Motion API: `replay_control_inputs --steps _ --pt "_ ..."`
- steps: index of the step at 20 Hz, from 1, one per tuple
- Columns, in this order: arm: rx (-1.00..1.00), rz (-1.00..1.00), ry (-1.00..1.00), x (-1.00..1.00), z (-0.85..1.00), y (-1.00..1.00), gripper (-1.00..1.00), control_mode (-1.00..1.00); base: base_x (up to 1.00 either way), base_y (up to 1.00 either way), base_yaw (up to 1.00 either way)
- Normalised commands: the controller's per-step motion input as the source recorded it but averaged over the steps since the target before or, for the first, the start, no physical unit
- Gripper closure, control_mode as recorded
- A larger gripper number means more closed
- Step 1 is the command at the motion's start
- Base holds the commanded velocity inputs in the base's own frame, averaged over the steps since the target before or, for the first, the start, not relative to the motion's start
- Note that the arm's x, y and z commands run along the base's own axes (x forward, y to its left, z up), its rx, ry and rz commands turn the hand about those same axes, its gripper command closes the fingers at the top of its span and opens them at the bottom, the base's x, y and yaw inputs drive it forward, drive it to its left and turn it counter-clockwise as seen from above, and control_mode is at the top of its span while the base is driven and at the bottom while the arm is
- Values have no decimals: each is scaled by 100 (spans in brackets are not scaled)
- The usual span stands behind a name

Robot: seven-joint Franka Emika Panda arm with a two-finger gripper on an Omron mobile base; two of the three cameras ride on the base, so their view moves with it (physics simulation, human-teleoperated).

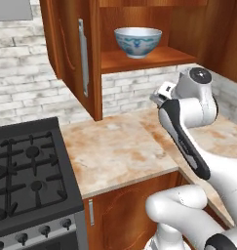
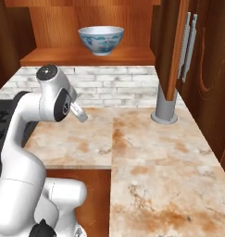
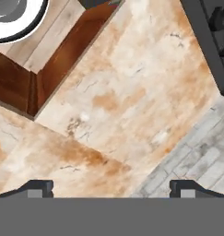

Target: Take the smaller bowl and place it next to the appetizer plate on the dining counter , and place the larger bowl next to the plate with cooked food.

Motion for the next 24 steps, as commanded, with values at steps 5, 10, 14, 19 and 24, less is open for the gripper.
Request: replay_control_inputs --steps 5,10,14,19,24 --pt "62 -30 -2 -2 36 -18 -100 -100 0 0 0" --pt "40 -26 -38 0 39 -26 -100 -100 0 0 0" --pt "44 -37 -29 4 75 -16 -100 -100 0 0 0" --pt "24 -12 -9 2 90 -5 -100 -100 0 0 0" --pt "2 14 -3 18 46 -12 -100 -100 0 0 0"
